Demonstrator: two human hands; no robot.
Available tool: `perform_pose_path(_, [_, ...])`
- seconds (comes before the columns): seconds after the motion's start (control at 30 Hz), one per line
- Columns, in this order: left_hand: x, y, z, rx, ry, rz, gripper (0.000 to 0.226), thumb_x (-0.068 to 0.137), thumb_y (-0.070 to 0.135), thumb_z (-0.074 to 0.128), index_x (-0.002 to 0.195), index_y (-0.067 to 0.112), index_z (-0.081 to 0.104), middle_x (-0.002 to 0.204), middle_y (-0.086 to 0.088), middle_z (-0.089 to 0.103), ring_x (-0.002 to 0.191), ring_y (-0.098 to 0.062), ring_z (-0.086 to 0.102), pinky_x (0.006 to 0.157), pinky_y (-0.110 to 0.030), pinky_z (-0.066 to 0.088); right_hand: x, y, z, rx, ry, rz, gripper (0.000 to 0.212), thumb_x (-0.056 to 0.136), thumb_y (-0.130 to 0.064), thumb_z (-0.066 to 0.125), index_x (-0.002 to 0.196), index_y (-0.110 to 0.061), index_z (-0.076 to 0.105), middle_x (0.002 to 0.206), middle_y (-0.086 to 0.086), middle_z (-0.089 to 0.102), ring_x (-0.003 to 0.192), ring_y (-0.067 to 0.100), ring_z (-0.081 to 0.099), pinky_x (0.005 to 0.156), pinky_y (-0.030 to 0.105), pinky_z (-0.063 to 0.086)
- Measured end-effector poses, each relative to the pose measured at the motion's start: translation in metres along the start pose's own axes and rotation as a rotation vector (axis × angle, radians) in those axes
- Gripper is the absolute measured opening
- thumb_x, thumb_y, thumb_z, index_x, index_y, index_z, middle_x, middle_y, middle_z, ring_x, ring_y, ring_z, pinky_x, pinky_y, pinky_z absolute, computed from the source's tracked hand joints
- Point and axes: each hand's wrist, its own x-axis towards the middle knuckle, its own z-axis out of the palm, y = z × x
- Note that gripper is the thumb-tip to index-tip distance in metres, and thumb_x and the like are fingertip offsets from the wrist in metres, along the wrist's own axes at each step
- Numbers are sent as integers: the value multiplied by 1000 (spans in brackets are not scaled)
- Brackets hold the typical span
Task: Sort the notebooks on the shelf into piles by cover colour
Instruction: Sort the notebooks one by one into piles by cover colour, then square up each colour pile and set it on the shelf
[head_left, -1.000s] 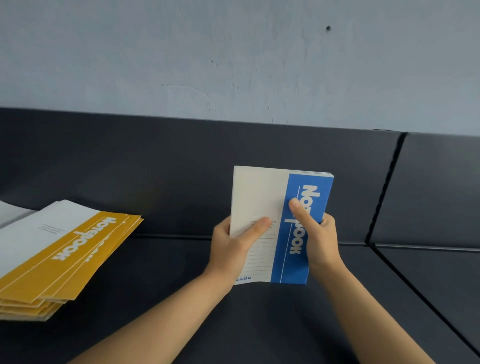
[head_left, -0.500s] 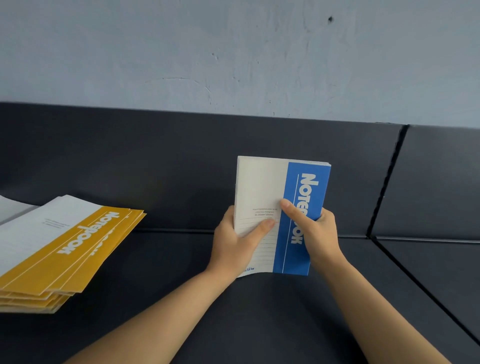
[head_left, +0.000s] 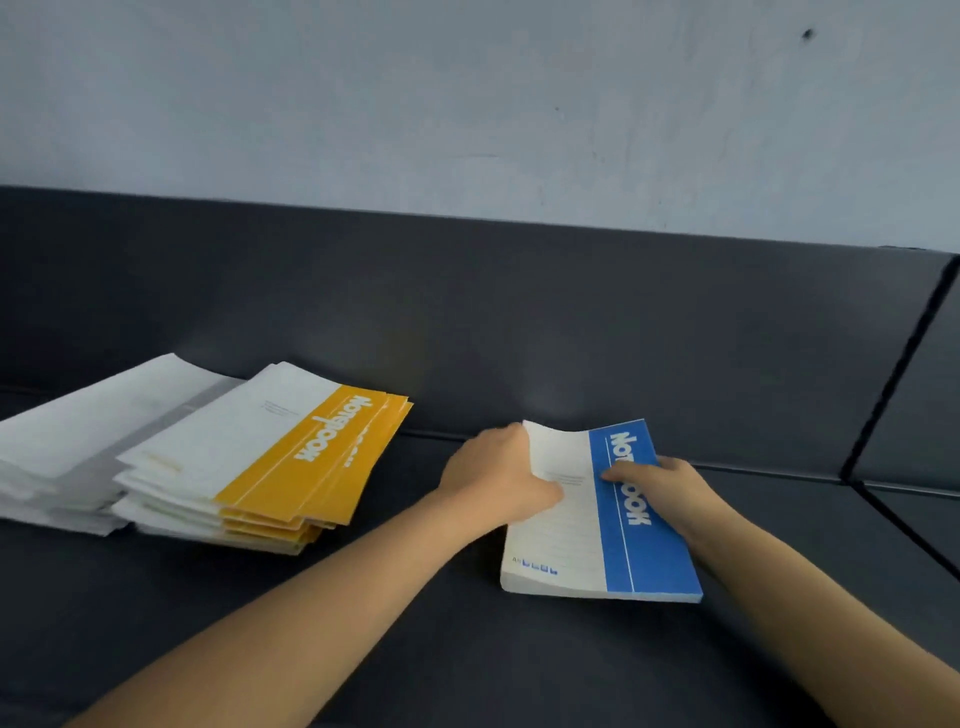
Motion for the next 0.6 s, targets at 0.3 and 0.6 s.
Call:
perform_pose_path(0.3, [-23, -121, -116, -8, 308, 107, 32, 84, 34, 69, 114, 22, 65, 114, 9, 63, 109, -12, 55, 86, -28, 46, -20, -21, 110, 38, 24, 50, 14, 84, -7, 67, 89, -6, 55, 80, 13, 67, 62, 27, 65, 45, 31, 49])
perform_pose_path(0.6, [-15, -216, -151, -221, 10, -287, 85, 67, 53, 77, 136, 14, 48, 139, -2, 50, 123, -22, 52, 97, -36, 46, -38, -71, 179, -331, 102, -252, 64, 82, -34, 71, 135, -10, 45, 138, 9, 45, 114, 24, 49, 96, 39, 44])
